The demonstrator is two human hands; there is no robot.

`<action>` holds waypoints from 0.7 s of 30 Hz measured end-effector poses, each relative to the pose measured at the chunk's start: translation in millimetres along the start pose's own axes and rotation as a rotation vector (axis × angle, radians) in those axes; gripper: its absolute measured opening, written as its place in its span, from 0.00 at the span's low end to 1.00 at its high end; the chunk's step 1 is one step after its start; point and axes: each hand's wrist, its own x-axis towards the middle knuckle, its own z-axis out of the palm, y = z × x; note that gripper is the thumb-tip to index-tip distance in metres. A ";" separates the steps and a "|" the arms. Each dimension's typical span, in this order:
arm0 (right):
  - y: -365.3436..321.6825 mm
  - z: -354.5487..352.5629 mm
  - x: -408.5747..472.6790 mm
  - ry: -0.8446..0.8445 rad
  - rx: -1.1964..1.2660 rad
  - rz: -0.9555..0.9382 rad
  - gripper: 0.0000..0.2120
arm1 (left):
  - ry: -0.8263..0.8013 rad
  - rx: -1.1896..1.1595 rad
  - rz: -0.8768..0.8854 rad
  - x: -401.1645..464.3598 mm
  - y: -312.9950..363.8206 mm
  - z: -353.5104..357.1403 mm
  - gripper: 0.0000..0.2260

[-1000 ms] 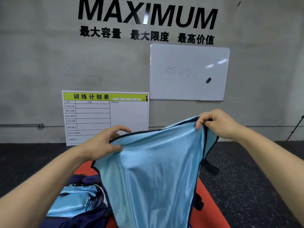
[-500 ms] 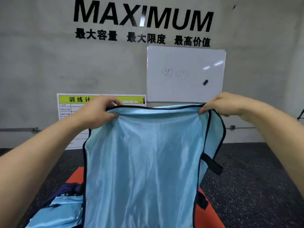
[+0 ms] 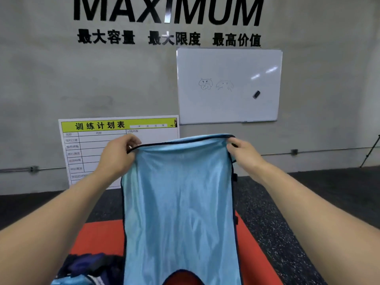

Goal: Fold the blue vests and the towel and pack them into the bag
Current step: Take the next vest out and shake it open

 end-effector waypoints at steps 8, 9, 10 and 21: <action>-1.2 -22.6 1.2 0.130 -0.029 -0.359 0.19 | 0.210 -0.109 0.125 23.1 24.6 -7.5 0.11; -0.5 -26.5 -6.5 0.129 -0.054 -0.394 0.19 | 0.205 -0.122 0.144 16.5 26.0 -8.2 0.12; 3.9 -30.4 -14.7 0.132 -0.085 -0.417 0.19 | 0.190 -0.133 0.165 7.6 26.4 -8.7 0.12; 186.7 -27.2 -188.7 -0.037 -0.151 -0.160 0.09 | -0.274 -0.097 0.257 -239.3 -26.7 60.2 0.13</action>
